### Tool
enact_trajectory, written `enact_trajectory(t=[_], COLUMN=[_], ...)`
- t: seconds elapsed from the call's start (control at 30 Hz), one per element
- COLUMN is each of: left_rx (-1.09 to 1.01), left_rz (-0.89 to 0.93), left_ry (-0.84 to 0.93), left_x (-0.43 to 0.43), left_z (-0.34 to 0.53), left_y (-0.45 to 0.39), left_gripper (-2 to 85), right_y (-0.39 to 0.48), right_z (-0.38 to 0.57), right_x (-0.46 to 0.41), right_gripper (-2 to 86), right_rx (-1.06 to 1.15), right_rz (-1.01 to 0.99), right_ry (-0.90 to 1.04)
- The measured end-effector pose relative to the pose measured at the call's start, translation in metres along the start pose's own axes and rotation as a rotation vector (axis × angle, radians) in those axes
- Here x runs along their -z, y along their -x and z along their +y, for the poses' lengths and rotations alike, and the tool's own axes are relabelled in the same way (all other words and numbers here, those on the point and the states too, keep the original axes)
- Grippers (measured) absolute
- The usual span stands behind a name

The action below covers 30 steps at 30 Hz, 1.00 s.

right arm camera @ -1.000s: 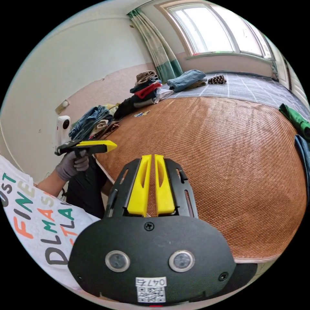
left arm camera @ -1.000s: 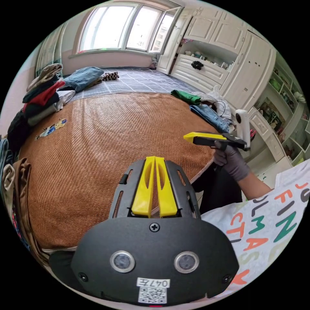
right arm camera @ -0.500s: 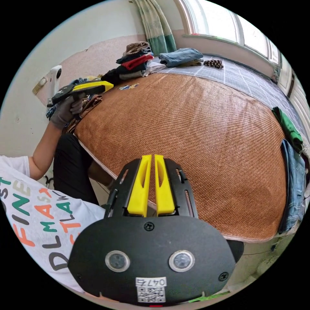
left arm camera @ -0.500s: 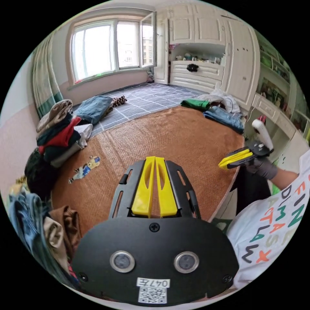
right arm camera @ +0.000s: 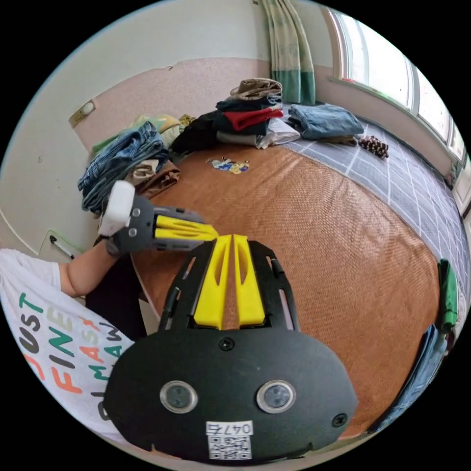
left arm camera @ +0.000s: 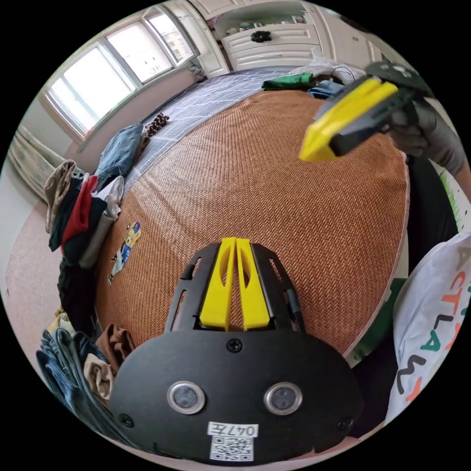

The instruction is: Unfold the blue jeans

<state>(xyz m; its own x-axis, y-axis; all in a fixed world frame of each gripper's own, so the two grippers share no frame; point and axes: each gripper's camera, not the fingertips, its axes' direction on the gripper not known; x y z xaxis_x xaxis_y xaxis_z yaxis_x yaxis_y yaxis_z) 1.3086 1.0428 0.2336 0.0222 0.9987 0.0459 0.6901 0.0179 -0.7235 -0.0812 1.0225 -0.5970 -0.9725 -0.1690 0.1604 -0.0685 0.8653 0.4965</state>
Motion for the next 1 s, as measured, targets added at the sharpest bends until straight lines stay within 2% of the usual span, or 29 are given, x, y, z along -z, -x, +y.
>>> enact_trajectory(t=[0.17, 0.37, 0.47, 0.5, 0.53, 0.67, 0.77, 0.9, 1.0], left_rx=[0.046, 0.151, 0.184, 0.181, 0.189, 0.244, 0.250, 0.293, 0.304], left_rz=[0.000, 0.184, 0.388, 0.520, 0.637, 0.826, 0.910, 1.008, 1.034], left_ry=[-0.014, -0.048, -0.076, -0.087, -0.093, -0.093, -0.101, -0.091, -0.088], left_x=[-0.032, -0.095, -0.141, -0.163, -0.188, -0.255, -0.297, -0.354, -0.381], left_z=[-0.011, -0.015, -0.013, -0.012, -0.011, -0.009, -0.010, -0.011, -0.013], left_y=[-0.023, 0.002, 0.028, 0.038, 0.048, 0.061, 0.057, 0.052, 0.043], left_gripper=[-1.0, -1.0, -1.0, -1.0, -1.0, -1.0, -1.0, -1.0, -1.0], right_y=[-0.063, -0.162, -0.209, -0.227, -0.236, -0.290, -0.315, -0.329, -0.313], right_z=[-0.118, -0.279, -0.342, -0.361, -0.369, -0.403, -0.420, -0.427, -0.410], right_x=[-0.018, -0.104, -0.154, -0.174, -0.183, -0.236, -0.263, -0.248, -0.181], right_gripper=[3.6, 8.8, 10.5, 10.9, 11.0, 11.7, 5.1, 0.5, -0.3], right_rx=[-0.038, -0.167, -0.267, -0.310, -0.338, -0.526, -0.597, -0.495, -0.348], right_rz=[0.120, 0.092, 0.117, 0.148, 0.162, 0.122, 0.120, 0.118, 0.109], right_ry=[-0.160, -0.172, -0.163, -0.151, -0.143, -0.158, -0.092, -0.016, -0.128])
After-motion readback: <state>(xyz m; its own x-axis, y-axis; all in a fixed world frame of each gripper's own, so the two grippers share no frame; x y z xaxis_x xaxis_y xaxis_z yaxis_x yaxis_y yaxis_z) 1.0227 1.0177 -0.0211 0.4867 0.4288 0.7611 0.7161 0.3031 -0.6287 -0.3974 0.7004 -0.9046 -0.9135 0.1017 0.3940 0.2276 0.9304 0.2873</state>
